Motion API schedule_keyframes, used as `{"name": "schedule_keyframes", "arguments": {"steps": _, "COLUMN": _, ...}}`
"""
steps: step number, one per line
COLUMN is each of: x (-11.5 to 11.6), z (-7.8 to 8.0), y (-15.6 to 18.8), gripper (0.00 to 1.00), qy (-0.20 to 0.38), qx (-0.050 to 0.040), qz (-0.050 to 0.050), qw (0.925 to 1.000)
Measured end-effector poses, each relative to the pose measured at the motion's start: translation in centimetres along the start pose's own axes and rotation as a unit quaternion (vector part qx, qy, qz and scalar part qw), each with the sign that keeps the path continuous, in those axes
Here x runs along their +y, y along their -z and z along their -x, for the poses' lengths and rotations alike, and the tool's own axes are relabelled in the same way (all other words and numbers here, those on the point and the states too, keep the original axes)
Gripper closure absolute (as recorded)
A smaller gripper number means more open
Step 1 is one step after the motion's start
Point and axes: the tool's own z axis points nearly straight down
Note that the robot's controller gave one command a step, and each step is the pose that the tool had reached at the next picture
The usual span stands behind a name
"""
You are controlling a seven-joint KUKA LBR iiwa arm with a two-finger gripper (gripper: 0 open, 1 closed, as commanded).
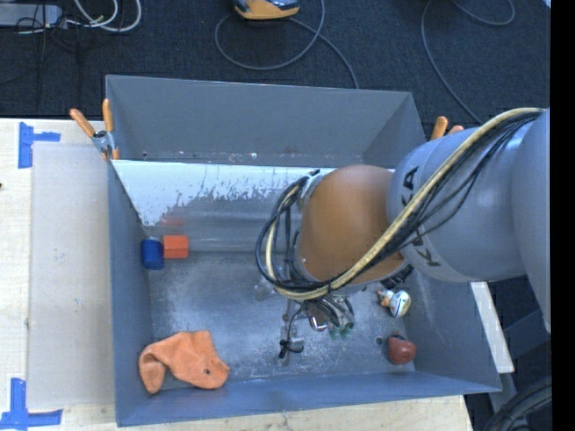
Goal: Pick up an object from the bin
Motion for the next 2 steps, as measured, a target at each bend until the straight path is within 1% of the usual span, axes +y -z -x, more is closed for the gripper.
{"name": "schedule_keyframes", "arguments": {"steps": 1, "x": 3.9, "z": -0.1, "y": -0.9, "gripper": 0.00, "qy": 0.011, "qx": 0.0046, "qz": 0.001, "qw": 0.9999}}
{"name": "schedule_keyframes", "arguments": {"steps": 2, "x": 5.7, "z": -0.6, "y": -0.5, "gripper": 0.00, "qy": 0.007, "qx": 0.0023, "qz": 0.000, "qw": 1.0000}}
